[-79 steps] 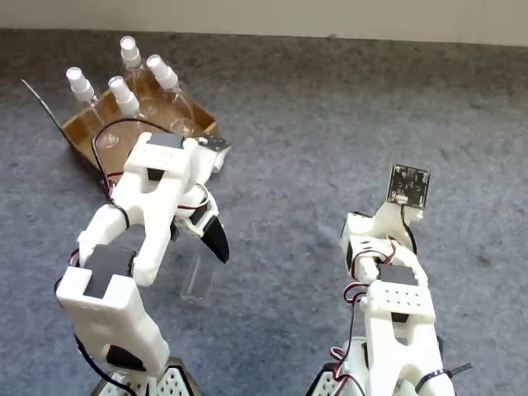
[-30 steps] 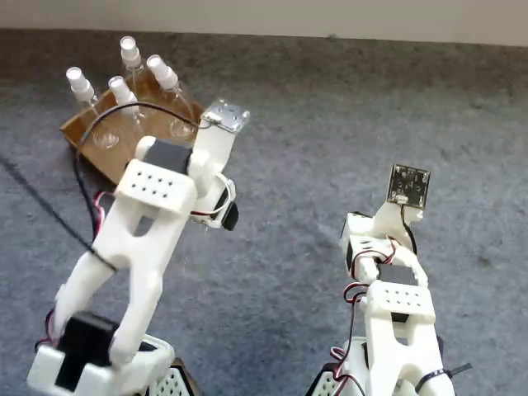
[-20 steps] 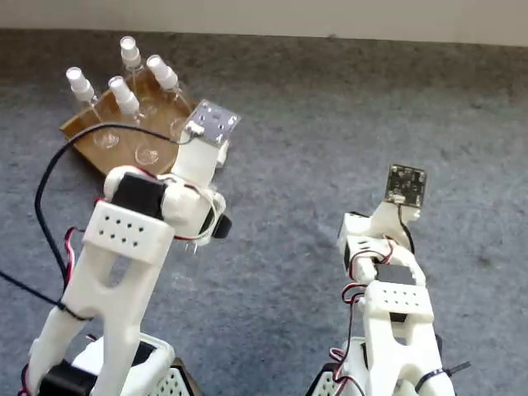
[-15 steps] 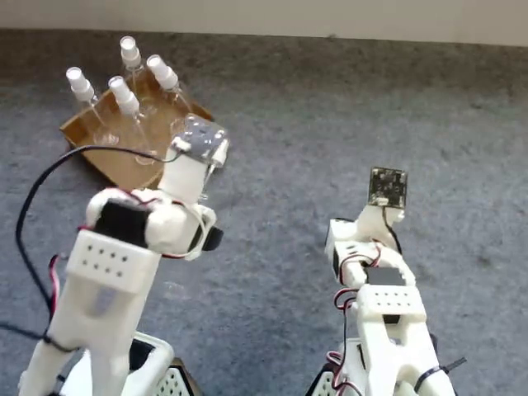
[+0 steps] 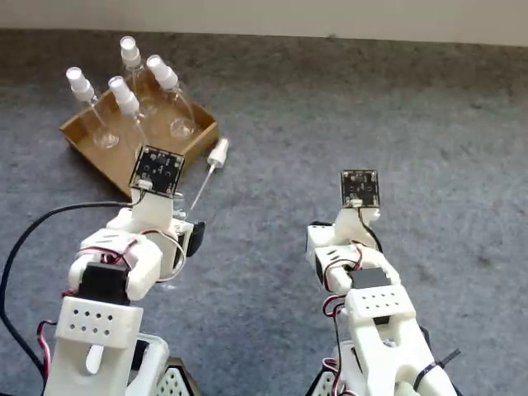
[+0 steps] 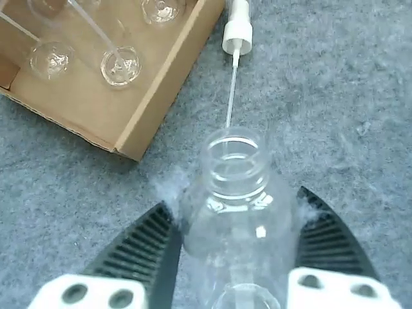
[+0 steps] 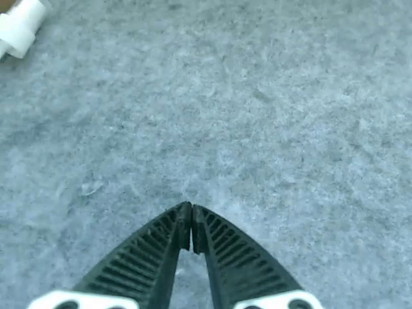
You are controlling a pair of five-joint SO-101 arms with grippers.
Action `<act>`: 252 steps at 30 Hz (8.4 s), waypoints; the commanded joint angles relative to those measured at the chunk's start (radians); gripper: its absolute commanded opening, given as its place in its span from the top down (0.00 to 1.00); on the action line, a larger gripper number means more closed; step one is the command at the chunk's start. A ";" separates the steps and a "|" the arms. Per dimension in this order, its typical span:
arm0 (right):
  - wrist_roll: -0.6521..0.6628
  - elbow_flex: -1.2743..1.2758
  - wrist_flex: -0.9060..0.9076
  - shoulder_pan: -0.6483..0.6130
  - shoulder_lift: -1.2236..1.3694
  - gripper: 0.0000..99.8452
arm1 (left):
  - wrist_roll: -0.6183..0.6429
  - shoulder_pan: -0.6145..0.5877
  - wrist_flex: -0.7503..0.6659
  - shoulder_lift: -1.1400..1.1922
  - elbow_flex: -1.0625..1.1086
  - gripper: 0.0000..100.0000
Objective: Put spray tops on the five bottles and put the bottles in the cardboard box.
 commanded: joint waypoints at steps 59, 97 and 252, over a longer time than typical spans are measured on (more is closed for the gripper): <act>-0.287 -2.161 0.604 -0.390 1.623 0.79 | 0.137 -0.325 -0.092 -0.423 0.243 0.89; -0.276 -2.911 1.216 -0.185 1.880 0.96 | 0.127 -0.203 -0.166 -0.424 0.325 0.89; -0.176 -0.277 0.107 0.004 -0.714 0.96 | -0.058 0.739 -0.606 -0.424 0.536 0.89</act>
